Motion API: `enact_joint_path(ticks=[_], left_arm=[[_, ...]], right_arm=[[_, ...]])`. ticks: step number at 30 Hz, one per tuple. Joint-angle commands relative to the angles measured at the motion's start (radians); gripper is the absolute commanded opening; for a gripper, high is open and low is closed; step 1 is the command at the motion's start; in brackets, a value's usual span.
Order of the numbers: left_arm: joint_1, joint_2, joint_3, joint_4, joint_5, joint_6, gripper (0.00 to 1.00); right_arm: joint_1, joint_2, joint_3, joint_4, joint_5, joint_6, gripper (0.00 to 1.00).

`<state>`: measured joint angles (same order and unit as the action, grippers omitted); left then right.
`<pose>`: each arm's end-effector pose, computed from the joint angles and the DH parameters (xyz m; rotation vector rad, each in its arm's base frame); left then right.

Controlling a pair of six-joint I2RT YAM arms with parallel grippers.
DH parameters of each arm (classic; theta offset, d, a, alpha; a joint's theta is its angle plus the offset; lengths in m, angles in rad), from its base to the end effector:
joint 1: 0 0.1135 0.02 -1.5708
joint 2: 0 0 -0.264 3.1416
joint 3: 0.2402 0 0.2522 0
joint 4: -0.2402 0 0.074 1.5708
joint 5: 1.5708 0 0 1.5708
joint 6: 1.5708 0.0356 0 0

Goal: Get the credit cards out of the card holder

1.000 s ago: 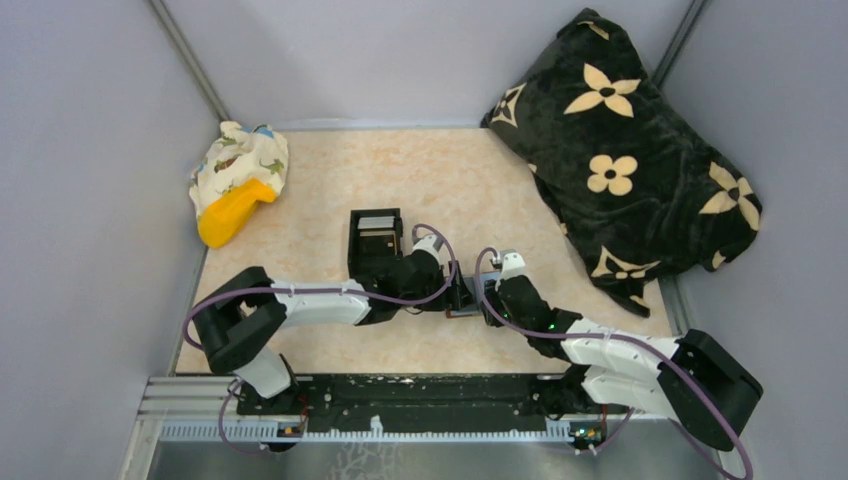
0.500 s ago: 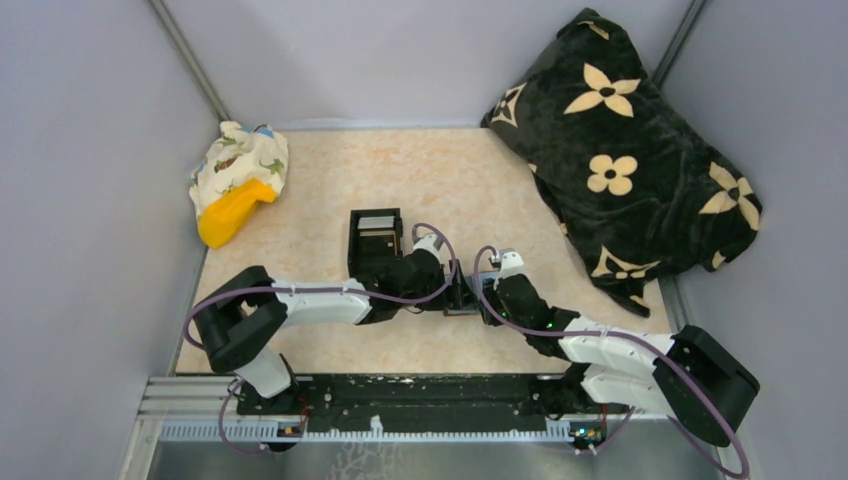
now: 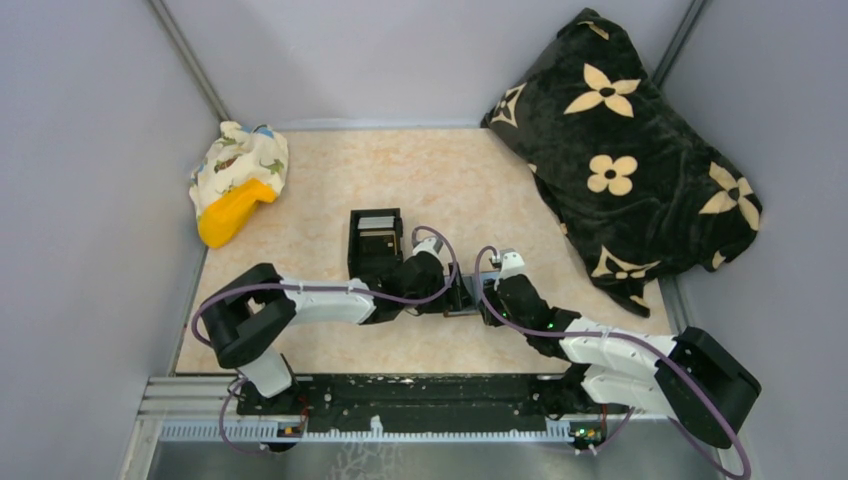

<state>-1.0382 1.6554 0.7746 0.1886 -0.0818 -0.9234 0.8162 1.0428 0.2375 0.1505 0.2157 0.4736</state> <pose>0.1695 -0.2818 0.1559 0.0932 2.4392 -0.8974 0.1331 0.1305 0.1403 -0.2647 2.2337 0.4712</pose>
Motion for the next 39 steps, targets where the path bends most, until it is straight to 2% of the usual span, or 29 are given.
enact_joint_path(ticks=[1, 20, 32, 39], left_arm=[[-0.005, 0.038, 0.028, 0.012, 0.006, -0.011, 0.84], [-0.005, 0.051, 0.080, 0.076, 0.075, -0.014, 0.83], [-0.003, -0.070, 0.011, 0.011, -0.037, -0.022, 0.83], [-0.004, -0.057, 0.018, 0.037, -0.001, -0.024, 0.83]], right_arm=[[0.011, 0.001, 0.011, 0.009, -0.011, 0.014, 0.25], [0.011, 0.040, -0.009, 0.051, -0.025, 0.028, 0.25], [0.011, 0.047, -0.011, 0.052, -0.010, 0.025, 0.25], [0.011, 0.050, -0.010, 0.053, -0.011, 0.025, 0.25]])
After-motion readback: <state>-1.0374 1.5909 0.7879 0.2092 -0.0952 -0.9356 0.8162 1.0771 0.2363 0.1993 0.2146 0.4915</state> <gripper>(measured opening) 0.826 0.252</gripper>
